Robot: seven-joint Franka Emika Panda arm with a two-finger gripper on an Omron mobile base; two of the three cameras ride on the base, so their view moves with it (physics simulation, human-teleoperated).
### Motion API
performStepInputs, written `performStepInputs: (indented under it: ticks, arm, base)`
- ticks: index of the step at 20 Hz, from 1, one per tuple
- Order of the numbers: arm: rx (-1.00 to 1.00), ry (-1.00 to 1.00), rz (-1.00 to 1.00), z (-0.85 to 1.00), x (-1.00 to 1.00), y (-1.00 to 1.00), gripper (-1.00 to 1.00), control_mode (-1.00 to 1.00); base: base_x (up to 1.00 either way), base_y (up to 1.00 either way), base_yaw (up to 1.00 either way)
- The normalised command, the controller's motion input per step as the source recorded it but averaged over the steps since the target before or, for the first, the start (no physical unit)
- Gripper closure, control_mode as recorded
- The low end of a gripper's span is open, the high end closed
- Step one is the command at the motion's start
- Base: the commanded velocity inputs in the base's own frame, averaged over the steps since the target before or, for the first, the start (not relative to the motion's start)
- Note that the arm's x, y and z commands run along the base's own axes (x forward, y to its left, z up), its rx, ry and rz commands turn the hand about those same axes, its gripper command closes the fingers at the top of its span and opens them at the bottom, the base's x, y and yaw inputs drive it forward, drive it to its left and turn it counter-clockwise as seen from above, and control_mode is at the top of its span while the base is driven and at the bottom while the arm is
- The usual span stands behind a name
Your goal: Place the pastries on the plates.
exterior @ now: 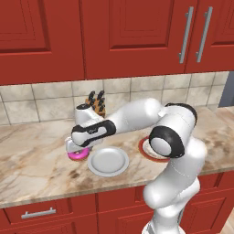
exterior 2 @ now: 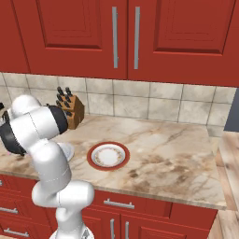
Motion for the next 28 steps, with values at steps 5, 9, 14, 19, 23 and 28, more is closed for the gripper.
performStepInputs:
  ticks: [5, 9, 14, 19, 23, 28]
  arm:
    - [0.00, -0.10, -0.04, 0.05, -0.38, -0.55, 1.00, -1.00]
    - [0.00, -0.03, -0.07, 0.12, -0.25, -0.67, 1.00, -1.00]
    - [0.02, 0.00, -0.09, 0.22, -0.05, -0.70, 1.00, -1.00]
    - [0.01, 0.00, -0.09, 0.15, 0.00, -0.69, 1.00, -1.00]
    - [0.00, 0.00, -0.09, 0.10, 0.00, -0.64, 1.00, -1.00]
    - [0.00, 0.02, -0.12, 0.06, 0.00, -0.63, 1.00, -1.00]
  base:
    - [0.00, 0.00, 0.00]
    - [0.00, 0.00, 0.00]
    - [0.00, 0.00, 0.00]
    - [0.00, 0.00, 0.00]
    - [0.00, 0.00, 0.00]
    - [0.00, 0.00, 0.00]
